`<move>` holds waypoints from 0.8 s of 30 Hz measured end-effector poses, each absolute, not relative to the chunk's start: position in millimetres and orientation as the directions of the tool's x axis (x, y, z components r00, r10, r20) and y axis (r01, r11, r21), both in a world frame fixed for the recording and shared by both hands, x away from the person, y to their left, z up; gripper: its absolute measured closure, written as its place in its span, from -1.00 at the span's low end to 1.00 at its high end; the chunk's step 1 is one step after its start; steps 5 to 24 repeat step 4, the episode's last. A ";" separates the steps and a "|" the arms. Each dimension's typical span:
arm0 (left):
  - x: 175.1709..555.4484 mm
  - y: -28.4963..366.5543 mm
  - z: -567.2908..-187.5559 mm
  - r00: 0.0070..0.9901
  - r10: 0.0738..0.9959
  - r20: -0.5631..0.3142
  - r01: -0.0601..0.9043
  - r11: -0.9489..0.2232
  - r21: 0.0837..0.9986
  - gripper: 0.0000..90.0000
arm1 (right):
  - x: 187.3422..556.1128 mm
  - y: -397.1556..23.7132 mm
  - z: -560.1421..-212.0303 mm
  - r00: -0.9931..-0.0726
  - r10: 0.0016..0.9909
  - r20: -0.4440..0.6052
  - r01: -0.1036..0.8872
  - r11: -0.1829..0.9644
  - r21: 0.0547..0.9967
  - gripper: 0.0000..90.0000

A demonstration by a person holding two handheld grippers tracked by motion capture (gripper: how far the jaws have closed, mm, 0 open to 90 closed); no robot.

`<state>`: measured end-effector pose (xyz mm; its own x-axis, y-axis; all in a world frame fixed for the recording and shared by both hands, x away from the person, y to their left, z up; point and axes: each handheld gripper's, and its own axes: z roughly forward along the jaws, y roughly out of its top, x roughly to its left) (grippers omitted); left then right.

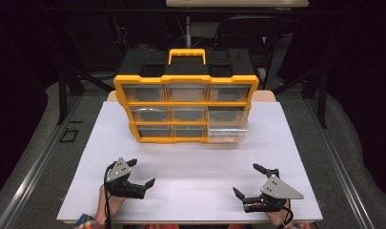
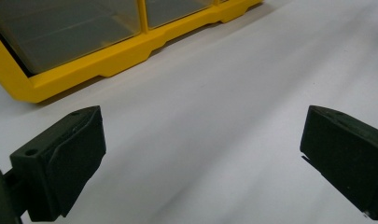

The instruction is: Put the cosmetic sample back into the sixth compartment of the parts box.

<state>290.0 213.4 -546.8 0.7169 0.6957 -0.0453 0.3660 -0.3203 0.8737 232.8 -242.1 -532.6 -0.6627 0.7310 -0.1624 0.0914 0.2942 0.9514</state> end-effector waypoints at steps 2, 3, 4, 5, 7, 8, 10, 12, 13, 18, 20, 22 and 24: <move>290.9 214.5 -546.3 0.714 0.698 -0.053 0.368 -0.311 0.876 -1.00 | 233.3 -242.6 -532.3 -0.662 0.730 -0.170 0.082 0.296 0.952 -0.98; 292.8 217.2 -546.0 0.705 0.706 -0.061 0.377 -0.301 0.876 -1.00 | 234.1 -242.9 -532.4 -0.656 0.736 -0.167 0.086 0.293 0.952 -0.98; 292.8 217.2 -546.0 0.705 0.706 -0.061 0.377 -0.301 0.876 -1.00 | 234.1 -242.9 -532.4 -0.656 0.736 -0.167 0.086 0.293 0.952 -0.98; 292.8 217.2 -546.0 0.705 0.706 -0.061 0.377 -0.301 0.876 -1.00 | 234.1 -242.9 -532.4 -0.656 0.736 -0.167 0.086 0.293 0.952 -0.98; 292.8 217.2 -546.0 0.705 0.706 -0.061 0.377 -0.301 0.876 -1.00 | 234.1 -242.9 -532.4 -0.656 0.736 -0.167 0.086 0.293 0.952 -0.98; 292.8 217.2 -546.0 0.705 0.706 -0.061 0.377 -0.301 0.876 -1.00 | 234.1 -242.9 -532.4 -0.656 0.736 -0.167 0.086 0.293 0.952 -0.98; 292.8 217.2 -546.0 0.705 0.706 -0.061 0.377 -0.301 0.876 -1.00 | 234.1 -242.9 -532.4 -0.656 0.736 -0.167 0.086 0.293 0.952 -0.98; 292.8 217.2 -546.0 0.705 0.706 -0.061 0.377 -0.301 0.876 -1.00 | 234.1 -242.9 -532.4 -0.656 0.736 -0.167 0.086 0.293 0.952 -0.98; 292.8 217.2 -546.0 0.705 0.706 -0.061 0.377 -0.301 0.876 -1.00 | 234.1 -242.9 -532.4 -0.656 0.736 -0.167 0.086 0.293 0.952 -0.98; 292.8 217.2 -546.0 0.705 0.706 -0.061 0.377 -0.301 0.876 -1.00 | 234.1 -242.9 -532.4 -0.656 0.736 -0.167 0.086 0.293 0.952 -0.98; 292.8 217.2 -546.0 0.705 0.706 -0.061 0.377 -0.301 0.876 -1.00 | 234.1 -242.9 -532.4 -0.656 0.736 -0.167 0.086 0.293 0.952 -0.98; 292.8 217.2 -546.0 0.705 0.706 -0.061 0.377 -0.301 0.876 -1.00 | 234.1 -242.9 -532.4 -0.656 0.736 -0.167 0.086 0.293 0.952 -0.98; 292.8 217.2 -546.0 0.705 0.706 -0.061 0.377 -0.301 0.876 -1.00 | 234.1 -242.9 -532.4 -0.656 0.736 -0.167 0.086 0.293 0.952 -0.98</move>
